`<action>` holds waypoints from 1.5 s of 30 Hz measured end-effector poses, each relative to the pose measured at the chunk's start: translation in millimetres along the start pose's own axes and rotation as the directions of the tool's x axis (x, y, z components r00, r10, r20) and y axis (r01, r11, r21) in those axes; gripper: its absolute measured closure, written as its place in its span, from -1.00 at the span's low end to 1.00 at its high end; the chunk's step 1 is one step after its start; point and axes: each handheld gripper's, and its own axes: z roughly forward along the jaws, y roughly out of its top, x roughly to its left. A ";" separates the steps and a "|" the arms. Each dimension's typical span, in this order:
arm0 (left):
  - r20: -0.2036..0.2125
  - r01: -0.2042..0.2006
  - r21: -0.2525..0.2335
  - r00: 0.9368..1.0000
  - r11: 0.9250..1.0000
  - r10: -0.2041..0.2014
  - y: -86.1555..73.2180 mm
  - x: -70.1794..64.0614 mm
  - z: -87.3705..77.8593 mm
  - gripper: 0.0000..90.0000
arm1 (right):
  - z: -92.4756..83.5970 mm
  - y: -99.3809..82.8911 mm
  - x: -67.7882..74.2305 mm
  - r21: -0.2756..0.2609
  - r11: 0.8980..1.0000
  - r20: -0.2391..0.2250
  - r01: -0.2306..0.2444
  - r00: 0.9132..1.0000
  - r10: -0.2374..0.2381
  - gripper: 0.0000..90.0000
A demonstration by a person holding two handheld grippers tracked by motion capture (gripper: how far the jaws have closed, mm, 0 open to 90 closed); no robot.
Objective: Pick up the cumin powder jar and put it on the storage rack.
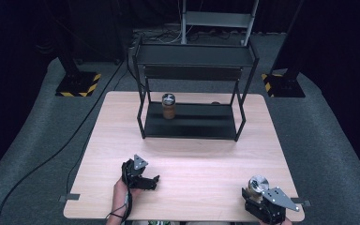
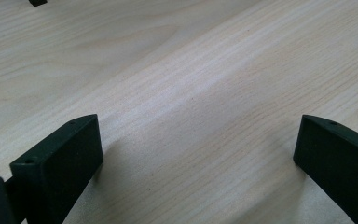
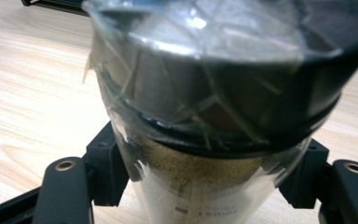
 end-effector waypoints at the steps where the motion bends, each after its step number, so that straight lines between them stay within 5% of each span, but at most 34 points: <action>1: -0.002 -0.003 0.000 1.000 1.000 0.003 -0.1 -0.4 -0.2 -0.99 | 0.2 0.5 0.1 0.001 1.000 -0.002 0.002 1.000 -0.002 -0.34; 45: 0.002 -0.010 -0.001 1.000 1.000 0.010 -0.2 -0.3 -0.2 -0.99 | 17.6 34.9 1.4 -0.039 0.998 -0.022 0.044 0.999 -0.045 -0.34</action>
